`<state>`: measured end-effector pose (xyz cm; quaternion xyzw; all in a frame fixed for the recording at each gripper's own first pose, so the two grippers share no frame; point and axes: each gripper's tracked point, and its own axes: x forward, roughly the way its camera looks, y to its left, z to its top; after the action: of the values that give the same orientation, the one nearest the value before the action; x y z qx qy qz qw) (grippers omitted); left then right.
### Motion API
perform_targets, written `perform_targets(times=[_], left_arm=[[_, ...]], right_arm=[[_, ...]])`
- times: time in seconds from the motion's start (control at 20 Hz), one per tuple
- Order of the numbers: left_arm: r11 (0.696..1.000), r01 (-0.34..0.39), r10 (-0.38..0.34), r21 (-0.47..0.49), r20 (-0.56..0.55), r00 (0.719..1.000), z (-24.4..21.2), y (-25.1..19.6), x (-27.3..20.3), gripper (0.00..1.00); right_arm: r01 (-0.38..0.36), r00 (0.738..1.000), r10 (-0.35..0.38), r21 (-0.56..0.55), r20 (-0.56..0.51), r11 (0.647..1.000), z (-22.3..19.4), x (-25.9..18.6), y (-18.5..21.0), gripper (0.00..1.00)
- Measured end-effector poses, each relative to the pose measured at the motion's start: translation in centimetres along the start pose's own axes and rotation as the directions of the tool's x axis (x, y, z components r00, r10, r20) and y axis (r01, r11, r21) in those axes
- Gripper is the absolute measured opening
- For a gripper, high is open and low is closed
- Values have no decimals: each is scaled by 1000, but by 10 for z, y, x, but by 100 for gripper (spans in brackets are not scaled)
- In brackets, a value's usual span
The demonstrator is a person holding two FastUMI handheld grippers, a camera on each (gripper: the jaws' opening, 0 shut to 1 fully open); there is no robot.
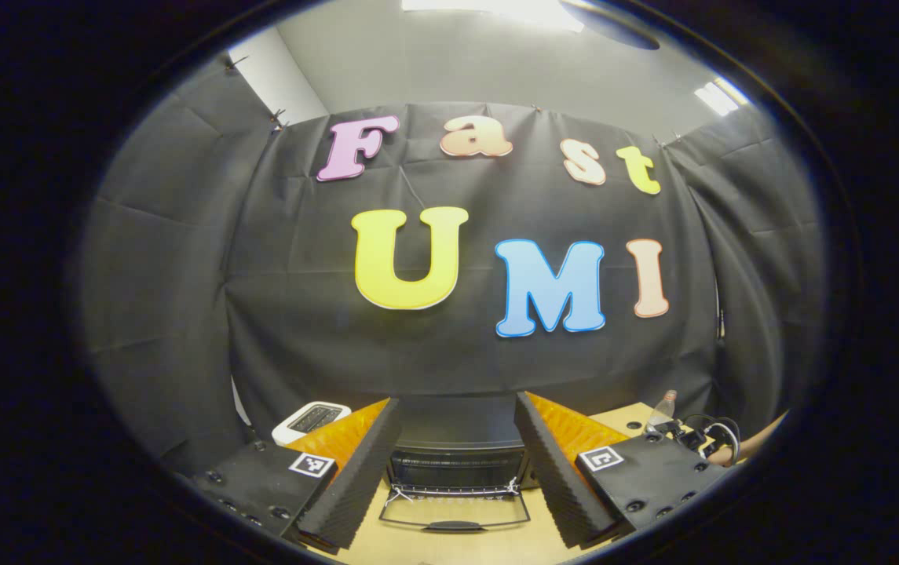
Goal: Open the electric oven with the left hand, put the food in, and close the electric oven.
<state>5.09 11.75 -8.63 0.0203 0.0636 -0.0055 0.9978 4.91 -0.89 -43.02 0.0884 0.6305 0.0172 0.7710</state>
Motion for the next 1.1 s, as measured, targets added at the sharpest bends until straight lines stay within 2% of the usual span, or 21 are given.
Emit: perform_targets(times=[0.1,0.15,0.35,0.4,0.45,0.65,0.7,0.75,0.8,0.9,0.95,1.1], left_arm=[[1000,-4,4,0,-6,1000,-1,3,0,97],[1000,-7,7,-4,-9,1000,-1,5,-1,97],[1000,-3,2,-27,-22,1000,-5,5,1,97],[1000,-1,0,-29,-23,1000,-6,5,2,94],[1000,1,-2,-30,-24,1000,-5,4,4,97],[999,16,-17,-29,-18,1000,-2,0,7,97],[999,19,-20,-28,-16,1000,0,-1,6,100],[999,21,-22,-27,-11,1000,1,-2,7,97],[999,24,-24,-27,-7,1000,3,-3,6,94],[999,31,-31,-29,-4,1000,2,-5,7,100],[999,35,-35,-31,-4,999,3,-6,9,97],[998,50,-51,-36,-9,999,1,-6,9,97]], right_arm=[[-101,995,102,111,-2,989,-5,3,5,0],[-161,987,163,178,1,971,-7,1,10,1],[-326,943,327,345,58,880,-12,-8,20,1],[-370,927,365,376,88,850,-11,-13,23,0],[-405,912,391,405,120,820,-9,-16,25,0],[-491,870,449,454,205,743,-7,-28,31,0],[-503,863,455,458,219,733,-7,-30,33,1],[-514,856,460,464,234,721,-8,-34,35,1],[-524,851,463,468,247,712,-9,-38,38,0],[-535,844,468,467,263,704,-13,-44,46,0],[-544,839,471,463,273,700,-13,-48,52,1],[-578,815,496,458,299,675,-20,-62,81,1]])
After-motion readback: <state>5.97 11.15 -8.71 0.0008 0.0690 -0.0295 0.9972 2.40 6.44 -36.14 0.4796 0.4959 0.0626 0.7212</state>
